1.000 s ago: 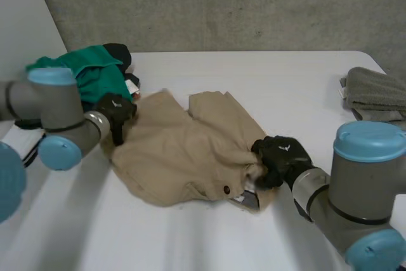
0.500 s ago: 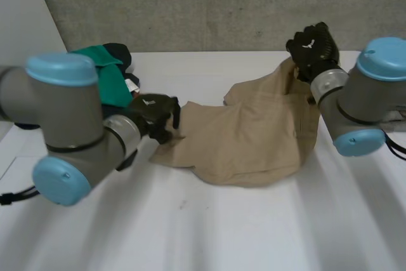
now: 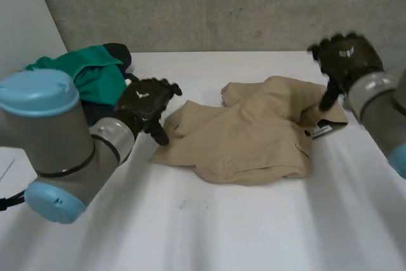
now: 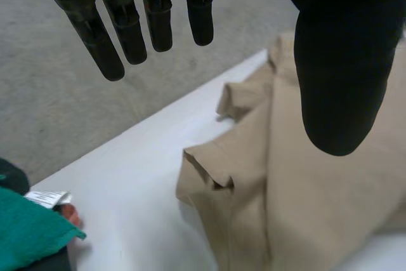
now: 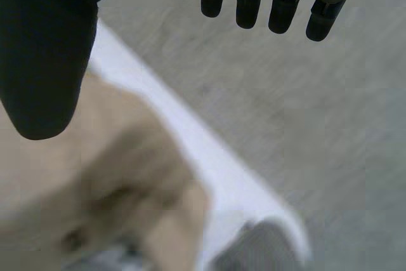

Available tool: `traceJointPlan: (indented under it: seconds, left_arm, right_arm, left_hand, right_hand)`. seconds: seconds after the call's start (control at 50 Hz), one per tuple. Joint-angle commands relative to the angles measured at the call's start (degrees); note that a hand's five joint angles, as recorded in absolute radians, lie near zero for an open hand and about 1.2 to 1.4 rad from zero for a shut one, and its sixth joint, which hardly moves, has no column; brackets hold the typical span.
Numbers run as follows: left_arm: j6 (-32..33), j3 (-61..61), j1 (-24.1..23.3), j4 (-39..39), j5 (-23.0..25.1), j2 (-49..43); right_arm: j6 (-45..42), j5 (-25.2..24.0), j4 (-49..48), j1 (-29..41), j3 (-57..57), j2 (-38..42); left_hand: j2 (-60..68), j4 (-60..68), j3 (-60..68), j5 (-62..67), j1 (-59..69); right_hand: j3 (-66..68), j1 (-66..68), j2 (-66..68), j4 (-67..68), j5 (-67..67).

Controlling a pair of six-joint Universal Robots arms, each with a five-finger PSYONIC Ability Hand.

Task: Fold the laundry.

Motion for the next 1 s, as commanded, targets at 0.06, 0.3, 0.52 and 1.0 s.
traceJointPlan:
  seconds: [0.06, 0.3, 0.52, 1.0]
  left_arm:
    - [13.9, -0.6, 1.1, -0.7, 2.0, -8.8]
    - [17.0, 10.2, 0.1, -0.4, 1.8, -19.9]
    - [16.5, 16.5, -0.6, -0.3, -1.8, -23.8]
    - [5.2, 8.1, -0.9, -5.5, -4.8, 22.3]
  right_arm:
    - [8.6, -7.0, 8.5, 0.0, 14.8, -2.9]
    - [10.1, -8.4, -10.9, 0.6, 20.5, 6.8]
    - [9.0, -6.2, -14.4, -0.1, 15.9, 7.1]
    - [-8.7, -7.2, 26.0, 0.0, -27.4, -4.9]
  left_hand:
    - [4.5, 5.1, 4.5, 5.1, 4.4]
    - [18.4, 19.0, 18.5, 19.0, 18.4]
    - [60.0, 60.6, 60.0, 60.6, 59.9]
    - [60.0, 60.6, 60.0, 60.6, 59.9]
  right_hand:
    - [1.3, 0.5, 1.2, 1.2, 0.6]
    - [19.7, 19.0, 19.6, 19.7, 19.1]
    - [68.0, 67.2, 67.9, 67.9, 67.3]
    - [68.0, 67.2, 67.9, 67.9, 67.3]
